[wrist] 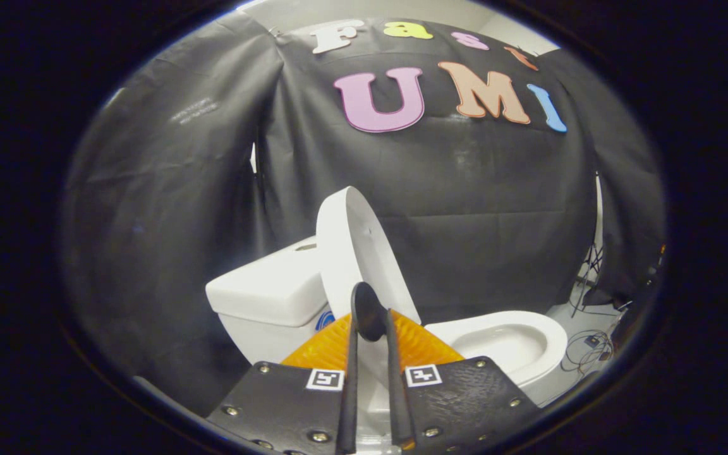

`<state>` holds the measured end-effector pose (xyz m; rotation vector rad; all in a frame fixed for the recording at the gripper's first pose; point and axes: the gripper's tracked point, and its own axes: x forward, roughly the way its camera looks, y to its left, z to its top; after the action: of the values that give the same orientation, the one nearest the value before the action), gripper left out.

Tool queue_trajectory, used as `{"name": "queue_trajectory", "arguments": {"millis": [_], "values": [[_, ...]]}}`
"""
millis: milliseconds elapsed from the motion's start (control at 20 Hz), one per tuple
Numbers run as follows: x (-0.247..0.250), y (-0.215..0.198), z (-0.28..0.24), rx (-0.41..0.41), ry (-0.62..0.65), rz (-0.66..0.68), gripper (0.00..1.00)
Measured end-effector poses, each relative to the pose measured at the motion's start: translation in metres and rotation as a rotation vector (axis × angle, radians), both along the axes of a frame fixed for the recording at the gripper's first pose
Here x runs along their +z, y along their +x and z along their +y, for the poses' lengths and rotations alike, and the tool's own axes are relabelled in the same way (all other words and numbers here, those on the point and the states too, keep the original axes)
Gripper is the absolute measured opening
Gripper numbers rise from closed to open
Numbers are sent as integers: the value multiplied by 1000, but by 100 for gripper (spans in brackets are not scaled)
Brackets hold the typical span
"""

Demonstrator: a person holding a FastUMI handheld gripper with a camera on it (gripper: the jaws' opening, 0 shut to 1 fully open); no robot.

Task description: Open the toilet lid.

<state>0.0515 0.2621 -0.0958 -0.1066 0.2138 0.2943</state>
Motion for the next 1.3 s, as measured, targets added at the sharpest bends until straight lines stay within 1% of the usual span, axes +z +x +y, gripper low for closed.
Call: {"name": "queue_trajectory", "arguments": {"millis": [100, 300, 400, 450, 600, 850, 1300], "values": [[0, -1, 1, 1, 15, 1, 36], [0, 0, 7, 15, 61, 6, 40], [2, -4, 13, 30, 80, -1, 53], [3, -5, 13, 26, 84, -5, 62], [3, -2, -2, -17, 73, -9, 72], [12, 5, -13, -51, 106, -26, 99], [21, 7, -20, -64, 112, -52, 98]]}}
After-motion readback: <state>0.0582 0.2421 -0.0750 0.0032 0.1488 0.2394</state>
